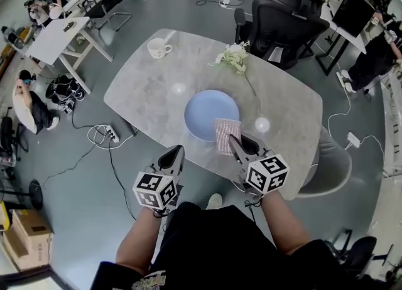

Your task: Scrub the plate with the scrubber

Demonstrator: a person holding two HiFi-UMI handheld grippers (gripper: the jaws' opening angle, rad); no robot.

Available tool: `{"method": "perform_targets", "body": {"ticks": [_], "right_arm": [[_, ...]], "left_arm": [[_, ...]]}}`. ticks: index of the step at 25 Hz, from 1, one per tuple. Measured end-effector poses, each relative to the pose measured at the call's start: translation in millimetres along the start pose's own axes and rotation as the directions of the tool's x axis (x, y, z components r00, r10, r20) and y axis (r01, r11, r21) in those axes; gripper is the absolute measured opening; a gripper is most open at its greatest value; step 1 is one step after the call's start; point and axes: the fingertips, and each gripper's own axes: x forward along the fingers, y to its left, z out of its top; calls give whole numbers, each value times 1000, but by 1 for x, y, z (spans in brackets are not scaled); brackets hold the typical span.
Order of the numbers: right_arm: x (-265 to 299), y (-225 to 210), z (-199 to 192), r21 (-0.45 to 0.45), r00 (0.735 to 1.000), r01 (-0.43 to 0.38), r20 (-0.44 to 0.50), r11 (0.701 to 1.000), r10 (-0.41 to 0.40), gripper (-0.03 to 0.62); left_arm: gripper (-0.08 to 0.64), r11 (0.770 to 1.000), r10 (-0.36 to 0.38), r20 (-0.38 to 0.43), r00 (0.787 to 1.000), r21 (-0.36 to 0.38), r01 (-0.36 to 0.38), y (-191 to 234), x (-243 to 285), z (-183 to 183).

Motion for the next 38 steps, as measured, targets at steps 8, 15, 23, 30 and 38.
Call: {"method": "perform_targets", "body": {"ticks": [8,15,23,30,38], "right_arm": [[30,-18,1,39,1000,21,-4,999,-21,75],[73,-46,3,68,995,103,-15,992,-102,75],[130,-81,-10,107,977,198,-95,974,-189,75],[177,-92,-30,127,964,231,-167,965,-209,75],[224,-106,-48,87,948,211,-261,974,-182,75]], "left_arm": [[18,1000,7,-40,999,24,-6,28,26,4],[18,997,-53,-129,990,42,59,68,80,1],[22,989,-119,-249,961,60,138,115,144,-5],[103,979,-168,-345,923,52,198,143,181,-25],[164,966,-196,-451,871,66,251,164,230,-44]]}}
